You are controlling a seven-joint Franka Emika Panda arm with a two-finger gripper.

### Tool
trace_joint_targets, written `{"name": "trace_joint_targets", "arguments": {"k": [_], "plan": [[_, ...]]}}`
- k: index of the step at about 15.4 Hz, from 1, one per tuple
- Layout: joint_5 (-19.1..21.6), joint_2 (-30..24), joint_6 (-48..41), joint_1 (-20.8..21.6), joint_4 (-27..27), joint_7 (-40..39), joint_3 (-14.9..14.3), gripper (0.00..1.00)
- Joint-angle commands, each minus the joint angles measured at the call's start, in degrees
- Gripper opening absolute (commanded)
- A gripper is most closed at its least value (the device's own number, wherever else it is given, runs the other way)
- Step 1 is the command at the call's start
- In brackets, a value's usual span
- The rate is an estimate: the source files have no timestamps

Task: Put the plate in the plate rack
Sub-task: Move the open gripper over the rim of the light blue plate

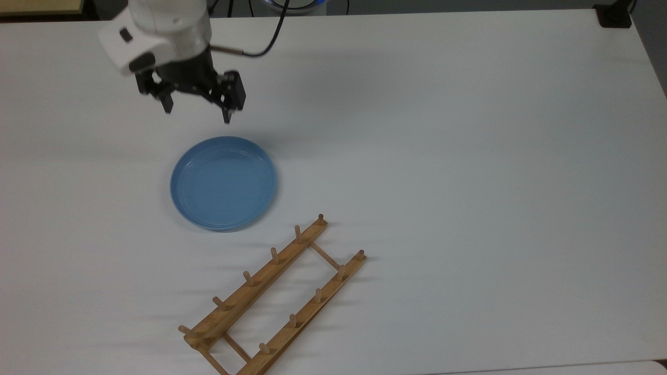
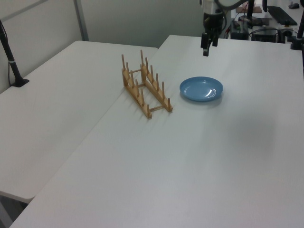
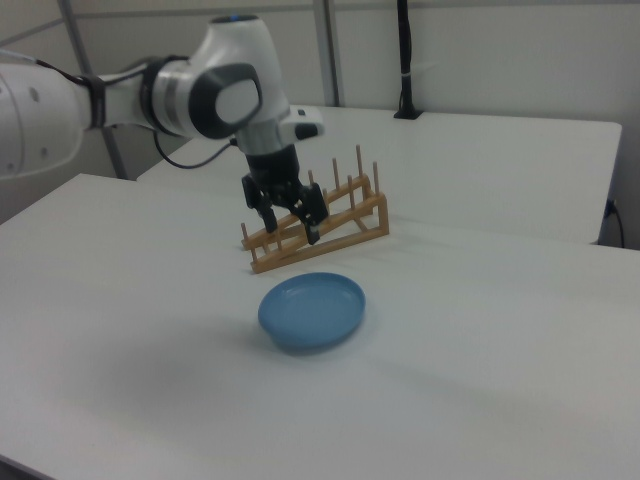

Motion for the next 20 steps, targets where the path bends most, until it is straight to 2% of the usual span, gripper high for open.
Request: {"name": "trace_joint_targets", "arguments": {"k": [1,6,10,13,15,18,20], "plan": [[3.23,4.95,5.64,-2.76,1.47,0.78,0.18,1.00],[3.05,9.96,7.58,-3.73,1.38,0.08,0.18,0.98],[3.14,11.37,8.20,-4.61,0.42,-4.48,0.18,0.75],[2.97,13.39,8.55,-4.96,0.15,-5.81,0.18,0.72],[2.88,13.57,9.34,-5.66,-0.02,-6.25,0.18,0.67],[2.96,13.66,9.35,-6.36,-0.46,-7.92,0.18,0.66],[2.79,14.36,9.43,-6.54,-0.55,-7.92,0.18,0.61]]}}
